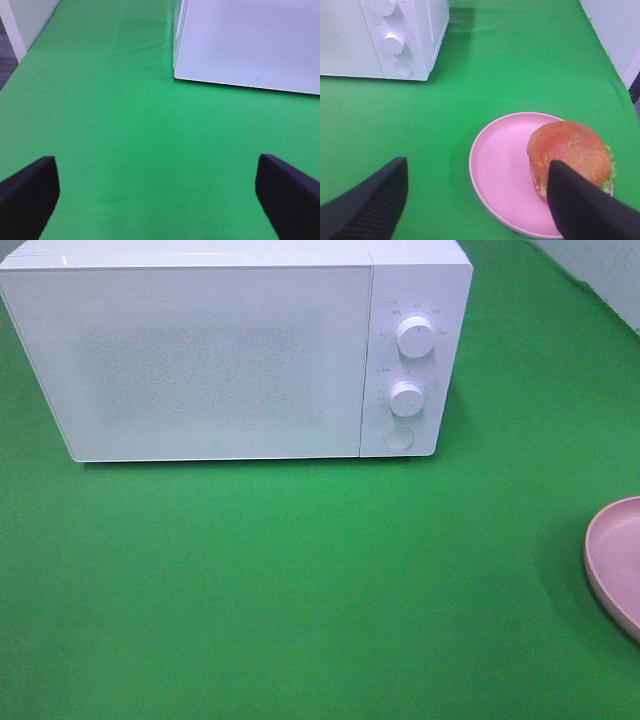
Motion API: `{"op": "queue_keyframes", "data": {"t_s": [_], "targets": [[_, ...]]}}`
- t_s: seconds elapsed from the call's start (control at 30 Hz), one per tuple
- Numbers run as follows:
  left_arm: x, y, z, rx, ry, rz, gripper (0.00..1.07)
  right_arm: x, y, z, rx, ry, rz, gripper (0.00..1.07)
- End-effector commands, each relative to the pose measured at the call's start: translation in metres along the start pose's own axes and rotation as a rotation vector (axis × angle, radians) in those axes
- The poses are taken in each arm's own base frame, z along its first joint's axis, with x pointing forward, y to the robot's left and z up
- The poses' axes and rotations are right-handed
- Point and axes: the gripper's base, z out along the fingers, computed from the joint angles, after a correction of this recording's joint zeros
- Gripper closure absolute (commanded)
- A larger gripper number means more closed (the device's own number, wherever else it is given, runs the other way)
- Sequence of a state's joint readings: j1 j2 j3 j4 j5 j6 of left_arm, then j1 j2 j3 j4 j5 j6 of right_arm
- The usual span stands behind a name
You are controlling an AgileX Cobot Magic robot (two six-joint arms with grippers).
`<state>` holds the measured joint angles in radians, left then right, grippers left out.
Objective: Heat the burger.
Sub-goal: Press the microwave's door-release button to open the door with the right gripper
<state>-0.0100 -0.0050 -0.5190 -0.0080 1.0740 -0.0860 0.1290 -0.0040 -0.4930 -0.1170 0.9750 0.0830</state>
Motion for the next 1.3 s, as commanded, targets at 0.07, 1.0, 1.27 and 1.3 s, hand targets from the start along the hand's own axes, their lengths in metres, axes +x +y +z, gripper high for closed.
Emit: {"op": "queue_keyframes", "data": {"t_s": [0.07, 1.0, 1.27, 1.3], "targets": [[0.001, 0.000, -0.001, 0.004, -0.019, -0.002, 0.07, 0.001, -0.001, -0.003, 0.005, -0.042, -0.006, 0.33], [0.001, 0.000, -0.001, 0.004, -0.019, -0.002, 0.07, -0.043, 0.005, 0.024, -0.014, -0.104, -0.017, 0.33], [0.001, 0.000, -0.001, 0.004, -0.019, -0.002, 0.07, -0.057, 0.008, 0.042, -0.024, -0.108, -0.026, 0.33], [0.001, 0.000, -0.001, 0.004, -0.019, -0.002, 0.07, -0.057, 0.008, 0.042, -0.024, -0.108, -0.026, 0.33]]}}
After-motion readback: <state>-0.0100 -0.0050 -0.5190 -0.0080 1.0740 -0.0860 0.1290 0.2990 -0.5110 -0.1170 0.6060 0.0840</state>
